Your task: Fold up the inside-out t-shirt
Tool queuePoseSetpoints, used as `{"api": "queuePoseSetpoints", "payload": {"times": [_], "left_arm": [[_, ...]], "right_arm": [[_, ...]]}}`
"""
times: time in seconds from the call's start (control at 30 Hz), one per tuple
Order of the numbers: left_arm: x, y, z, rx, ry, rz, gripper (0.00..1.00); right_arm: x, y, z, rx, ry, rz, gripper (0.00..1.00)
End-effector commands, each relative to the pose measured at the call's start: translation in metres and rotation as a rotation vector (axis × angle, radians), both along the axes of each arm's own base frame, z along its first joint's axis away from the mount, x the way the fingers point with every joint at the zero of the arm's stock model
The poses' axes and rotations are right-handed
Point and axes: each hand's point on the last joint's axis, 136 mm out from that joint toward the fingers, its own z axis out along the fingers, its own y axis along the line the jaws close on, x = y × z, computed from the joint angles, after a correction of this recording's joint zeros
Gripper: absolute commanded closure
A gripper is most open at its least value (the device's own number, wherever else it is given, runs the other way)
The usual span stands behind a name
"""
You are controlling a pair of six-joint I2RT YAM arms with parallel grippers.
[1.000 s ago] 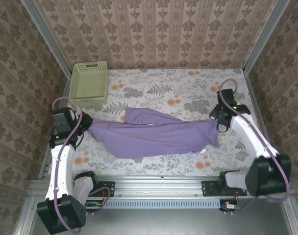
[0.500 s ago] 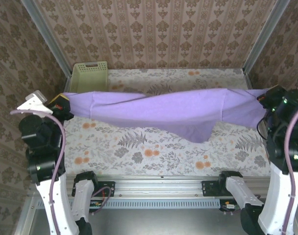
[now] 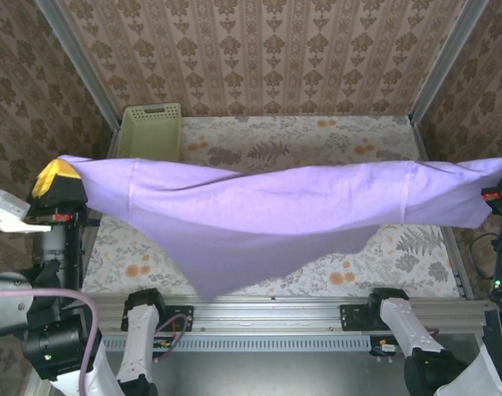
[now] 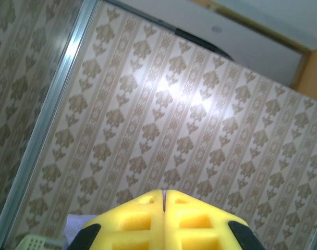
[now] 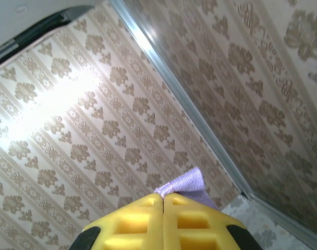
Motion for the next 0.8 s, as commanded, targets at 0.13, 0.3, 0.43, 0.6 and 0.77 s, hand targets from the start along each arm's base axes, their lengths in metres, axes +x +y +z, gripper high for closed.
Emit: {"api": "queuePoseSetpoints", "payload": {"times": [0.13, 0.3, 0.43, 0.6, 0.77], "left_arm": [[0.097, -0.001, -0.013, -0.007, 0.073, -0.113, 1.0], [0.191, -0.004, -0.078, -0.052, 0.228, -0.201, 1.0], [0.259, -0.04, -0.145, 0.076, 0.398, -0.217, 1.0], [0.332, -0.086, -0.226, 0.139, 0.548, -0.223, 1.0], [0.396, -0.112, -0.3, 0.196, 0.702, -0.206, 1.0]], "right_arm": [[0.098, -0.02, -0.013, 0.019, 0.125, -0.035, 1.0], [0.205, -0.023, -0.089, 0.095, 0.307, 0.046, 1.0], [0.27, -0.026, -0.171, 0.168, 0.453, 0.071, 1.0], [0.325, -0.022, -0.259, 0.199, 0.619, 0.05, 1.0], [0.369, -0.021, -0.318, 0.187, 0.727, 0.037, 1.0]]}}
